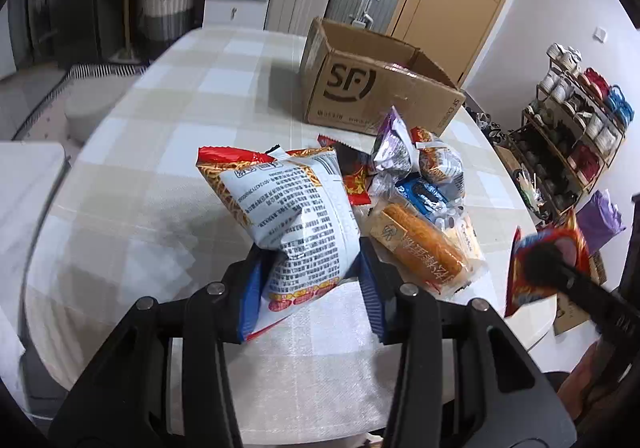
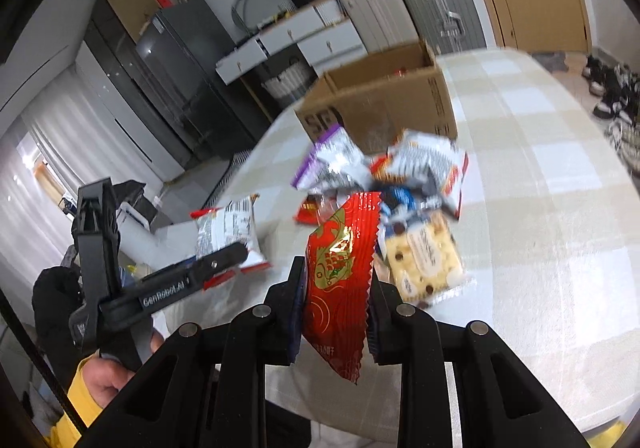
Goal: Organize snacks
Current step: 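Lift both held snacks and carry them toward the cardboard box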
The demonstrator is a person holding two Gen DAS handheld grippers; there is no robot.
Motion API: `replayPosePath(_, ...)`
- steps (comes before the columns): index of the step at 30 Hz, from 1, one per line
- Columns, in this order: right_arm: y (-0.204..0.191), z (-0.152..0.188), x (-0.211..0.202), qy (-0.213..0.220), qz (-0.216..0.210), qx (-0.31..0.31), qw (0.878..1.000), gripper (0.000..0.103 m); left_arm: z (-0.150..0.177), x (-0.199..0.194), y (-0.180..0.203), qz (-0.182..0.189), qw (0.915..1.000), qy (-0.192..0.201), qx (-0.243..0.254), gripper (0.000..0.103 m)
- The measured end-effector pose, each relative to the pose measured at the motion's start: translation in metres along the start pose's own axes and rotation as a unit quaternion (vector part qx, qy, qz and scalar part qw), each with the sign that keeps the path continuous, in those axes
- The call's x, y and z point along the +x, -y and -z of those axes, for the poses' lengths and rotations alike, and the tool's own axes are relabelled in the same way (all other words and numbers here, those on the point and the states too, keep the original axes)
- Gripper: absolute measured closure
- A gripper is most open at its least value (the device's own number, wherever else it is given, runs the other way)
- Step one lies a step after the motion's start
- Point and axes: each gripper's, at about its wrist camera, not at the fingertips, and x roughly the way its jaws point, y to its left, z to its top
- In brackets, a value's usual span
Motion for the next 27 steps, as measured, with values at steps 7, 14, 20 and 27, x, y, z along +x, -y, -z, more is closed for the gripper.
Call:
replayPosePath(7, 0.006, -0.005, -0.008, 0.026, 0.015, 0.011, 0.999, 0.078, 0.000, -0.035, 0.008, 0.000, 0.9993, 0.031, 0.018, 0.063)
replayPosePath(14, 0.010, -0.008, -0.015, 0.042, 0.032, 0.016, 0.998, 0.078, 0.005, -0.058, 0.015, 0.003, 0.9982, 0.049, 0.036, 0.063)
replayPosePath(20, 0.015, -0.007, -0.015, 0.041, 0.044, 0.020, 0.998, 0.078, 0.007, -0.066, 0.016, 0.002, 0.9977, 0.059, 0.033, 0.063)
replayPosePath(27, 0.015, -0.007, -0.015, 0.037, 0.046, 0.021, 0.998, 0.078, 0.008, -0.070, 0.017, -0.004, 0.9974, 0.062, 0.036, 0.063)
